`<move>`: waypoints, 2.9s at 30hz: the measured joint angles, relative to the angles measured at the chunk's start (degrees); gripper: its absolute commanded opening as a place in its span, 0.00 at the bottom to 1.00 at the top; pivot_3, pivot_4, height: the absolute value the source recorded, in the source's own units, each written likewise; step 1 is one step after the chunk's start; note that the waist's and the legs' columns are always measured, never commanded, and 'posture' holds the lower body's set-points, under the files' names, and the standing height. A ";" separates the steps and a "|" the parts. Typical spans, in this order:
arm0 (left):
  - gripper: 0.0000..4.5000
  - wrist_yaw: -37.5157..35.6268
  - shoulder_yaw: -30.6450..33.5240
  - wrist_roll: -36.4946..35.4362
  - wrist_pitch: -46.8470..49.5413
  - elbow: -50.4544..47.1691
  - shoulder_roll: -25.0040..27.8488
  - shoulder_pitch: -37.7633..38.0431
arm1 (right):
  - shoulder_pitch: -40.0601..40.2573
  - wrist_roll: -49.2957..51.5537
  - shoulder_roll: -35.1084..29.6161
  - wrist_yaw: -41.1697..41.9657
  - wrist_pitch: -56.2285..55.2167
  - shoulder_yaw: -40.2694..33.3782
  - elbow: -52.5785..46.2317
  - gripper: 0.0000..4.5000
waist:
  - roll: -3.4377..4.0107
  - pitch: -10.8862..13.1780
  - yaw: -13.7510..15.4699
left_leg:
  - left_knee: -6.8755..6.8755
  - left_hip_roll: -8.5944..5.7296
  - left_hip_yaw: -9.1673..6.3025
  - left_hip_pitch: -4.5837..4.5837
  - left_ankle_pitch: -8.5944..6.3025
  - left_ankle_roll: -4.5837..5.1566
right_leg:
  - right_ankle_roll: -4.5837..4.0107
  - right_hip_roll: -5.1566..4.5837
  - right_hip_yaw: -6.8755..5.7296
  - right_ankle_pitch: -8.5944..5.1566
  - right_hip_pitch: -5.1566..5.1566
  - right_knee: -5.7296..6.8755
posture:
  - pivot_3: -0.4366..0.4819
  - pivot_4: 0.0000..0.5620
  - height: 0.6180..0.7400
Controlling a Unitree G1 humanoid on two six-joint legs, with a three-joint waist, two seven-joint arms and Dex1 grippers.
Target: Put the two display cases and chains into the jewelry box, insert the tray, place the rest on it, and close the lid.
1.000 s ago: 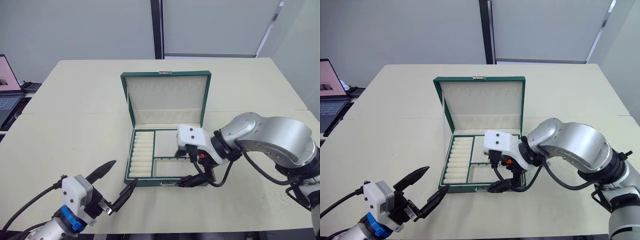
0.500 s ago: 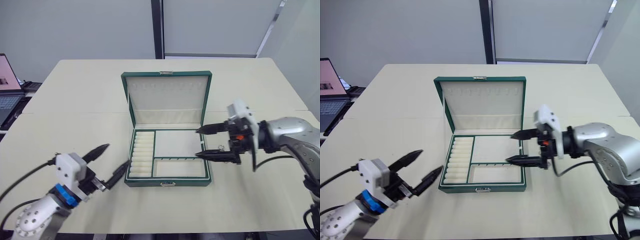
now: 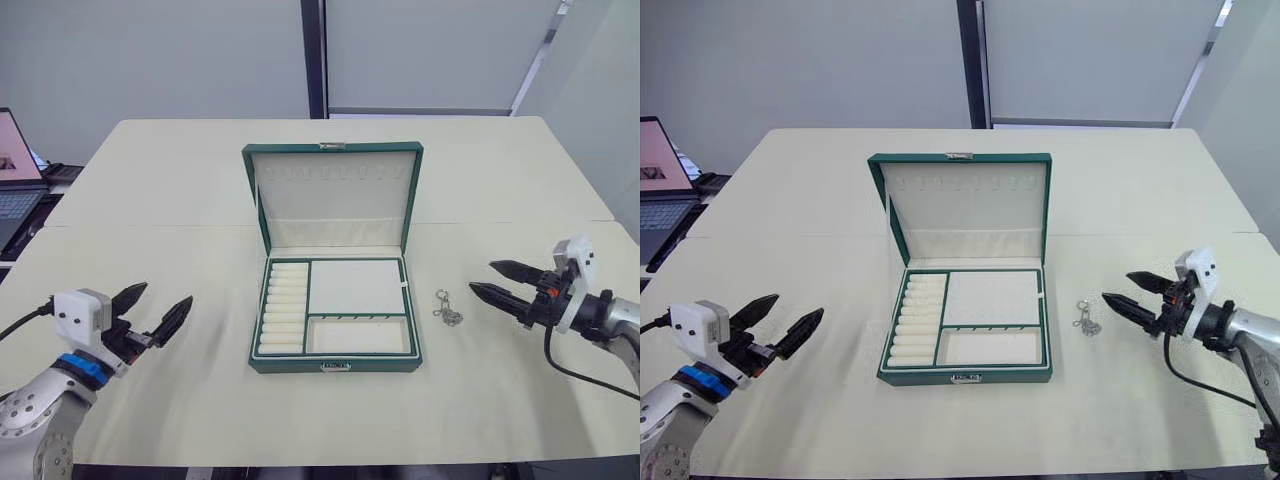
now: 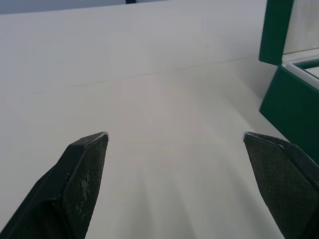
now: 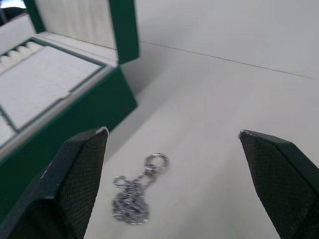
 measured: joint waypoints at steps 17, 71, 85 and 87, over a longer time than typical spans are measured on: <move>1.00 11.09 0.36 4.51 -4.28 3.43 -8.11 -2.96 | -2.04 -6.12 9.42 -12.54 -13.07 -0.92 6.81 0.99 | 0.02 -0.03 -0.04 | 0.09 -0.01 -0.11 0.01 0.03 -0.05 | 0.01 -0.03 0.02 0.00 0.02 0.05 | 0.48 0.27 1.00; 1.00 -17.55 -8.01 -0.35 -6.91 -14.40 -0.29 14.23 | -16.42 9.07 7.55 -4.42 9.15 28.13 -21.55 0.16 | -0.08 -0.14 0.15 | 0.15 0.01 -0.24 -0.02 0.00 0.00 | 0.00 -0.01 -0.04 0.00 0.05 0.02 | 0.48 0.27 1.00; 1.00 -22.32 -12.19 2.26 -14.19 -15.13 -2.69 19.59 | -14.58 -11.00 9.02 -2.94 -3.35 37.94 -11.64 0.00 | -0.62 -0.71 0.06 | 0.13 0.01 -0.35 0.11 -0.04 0.07 | 0.00 0.00 -0.14 0.00 0.22 0.00 | 0.48 0.27 1.00; 1.00 -21.78 -12.19 2.51 -14.31 -15.13 -2.69 19.57 | -14.34 -10.87 9.24 -2.70 -3.46 37.64 -11.85 0.00 | -0.74 -0.79 0.10 | 0.13 0.01 -0.39 0.14 -0.04 0.07 | 0.00 0.00 -0.16 0.00 0.30 -0.03 | 0.48 0.27 1.00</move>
